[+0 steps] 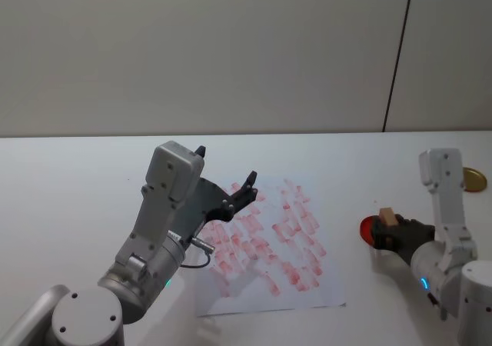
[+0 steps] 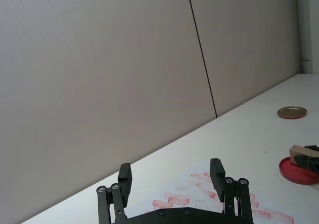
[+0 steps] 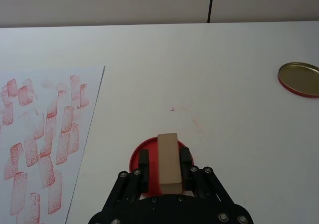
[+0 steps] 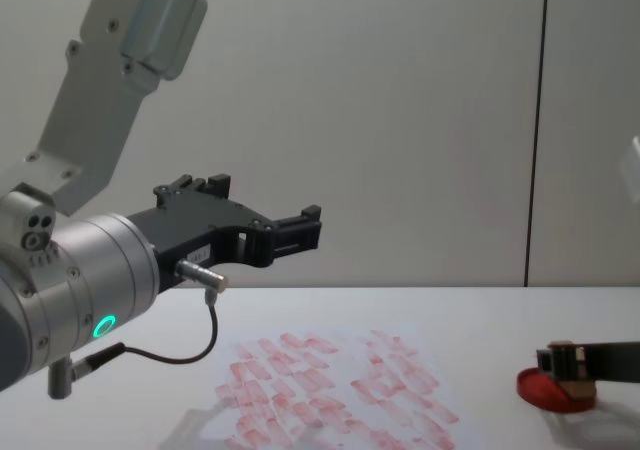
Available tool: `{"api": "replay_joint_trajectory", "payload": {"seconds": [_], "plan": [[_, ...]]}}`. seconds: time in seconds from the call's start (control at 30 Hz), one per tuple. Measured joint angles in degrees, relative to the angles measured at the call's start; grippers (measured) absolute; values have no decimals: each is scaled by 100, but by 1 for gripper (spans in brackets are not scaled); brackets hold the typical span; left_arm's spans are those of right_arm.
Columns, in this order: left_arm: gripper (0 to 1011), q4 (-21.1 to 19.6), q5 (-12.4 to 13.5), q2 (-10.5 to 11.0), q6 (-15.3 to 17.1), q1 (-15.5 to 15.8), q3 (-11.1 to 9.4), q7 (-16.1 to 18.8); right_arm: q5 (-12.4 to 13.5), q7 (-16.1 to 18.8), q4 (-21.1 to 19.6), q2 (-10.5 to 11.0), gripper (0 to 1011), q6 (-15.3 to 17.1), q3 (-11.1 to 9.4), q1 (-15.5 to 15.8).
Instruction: Use the one hand to pick up the stamp and affix it onto the A4 paper.
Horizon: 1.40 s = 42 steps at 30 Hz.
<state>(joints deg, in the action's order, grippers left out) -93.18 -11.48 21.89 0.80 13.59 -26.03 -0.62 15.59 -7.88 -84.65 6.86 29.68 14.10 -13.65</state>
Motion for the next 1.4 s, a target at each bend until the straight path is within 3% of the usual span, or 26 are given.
{"api": "replay_joint_trajectory", "payload": {"seconds": [0.23,1.03,1.4], "plan": [[993,0,0,0,0,0,0,0,-67,-11,75,-35,219,89,2,-36],[993,0,0,0,0,0,0,1,-15,18,547,-159,220,383,-84,-256],[993,0,0,0,0,0,0,0,-215,104,377,-165,220,295,-70,-258]]}}
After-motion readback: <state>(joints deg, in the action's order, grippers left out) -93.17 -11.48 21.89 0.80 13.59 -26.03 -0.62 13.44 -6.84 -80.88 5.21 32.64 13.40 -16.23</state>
